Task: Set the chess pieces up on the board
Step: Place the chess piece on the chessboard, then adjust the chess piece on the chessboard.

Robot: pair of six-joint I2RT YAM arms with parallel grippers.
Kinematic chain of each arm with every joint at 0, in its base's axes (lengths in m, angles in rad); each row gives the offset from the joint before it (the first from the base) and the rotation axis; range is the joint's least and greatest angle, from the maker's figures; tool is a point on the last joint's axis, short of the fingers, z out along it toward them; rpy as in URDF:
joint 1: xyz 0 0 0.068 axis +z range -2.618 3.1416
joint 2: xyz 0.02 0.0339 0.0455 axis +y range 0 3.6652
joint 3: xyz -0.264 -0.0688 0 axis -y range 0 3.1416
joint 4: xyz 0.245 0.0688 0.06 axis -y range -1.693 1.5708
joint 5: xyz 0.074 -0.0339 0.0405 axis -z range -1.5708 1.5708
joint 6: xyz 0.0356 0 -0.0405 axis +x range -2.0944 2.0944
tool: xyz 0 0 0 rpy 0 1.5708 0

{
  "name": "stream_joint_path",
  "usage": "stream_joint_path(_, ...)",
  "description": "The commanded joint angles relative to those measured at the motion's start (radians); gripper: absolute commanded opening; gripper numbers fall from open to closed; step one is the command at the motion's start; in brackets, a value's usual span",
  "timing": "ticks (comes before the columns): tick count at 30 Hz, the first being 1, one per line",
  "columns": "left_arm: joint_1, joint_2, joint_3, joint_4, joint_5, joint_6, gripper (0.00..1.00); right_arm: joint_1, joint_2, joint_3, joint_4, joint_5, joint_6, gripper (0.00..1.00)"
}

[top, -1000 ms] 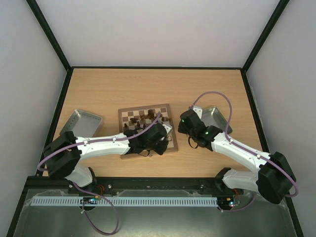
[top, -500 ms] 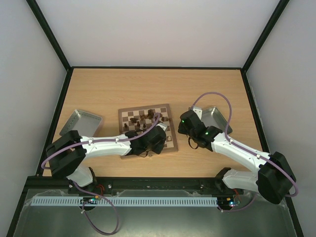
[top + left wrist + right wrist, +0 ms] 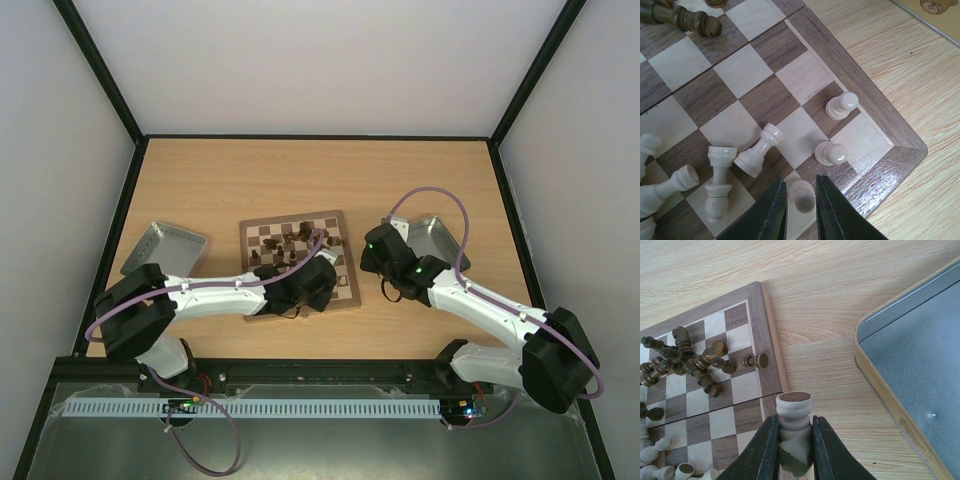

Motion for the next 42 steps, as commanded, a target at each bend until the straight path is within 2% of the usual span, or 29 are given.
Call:
stream_joint_path(1,-0.002,-0.010,-0.001,-0.001,-0.023,0.006,0.19,-0.004,-0.003,-0.009,0.009,0.012,0.017,0.15)
stream_joint_path(13,-0.002,-0.055,0.097,-0.087,0.022,0.004,0.21,-0.005,-0.013,-0.011,0.012,0.003,0.021,0.15)
stream_joint_path(20,0.019,-0.041,0.225,-0.288,0.061,0.027,0.31,-0.003,-0.025,-0.018,0.014,-0.003,0.023,0.15)
stream_joint_path(27,0.140,-0.014,0.295,-0.394,0.246,0.061,0.18,-0.004,-0.029,-0.024,0.028,-0.011,0.028,0.15)
stream_joint_path(35,0.237,0.088,0.348,-0.444,0.442,0.113,0.18,-0.005,-0.031,-0.029,0.034,-0.017,0.033,0.15)
stream_joint_path(42,0.253,0.175,0.388,-0.481,0.495,0.141,0.17,-0.004,-0.036,-0.038,0.040,-0.023,0.042,0.15)
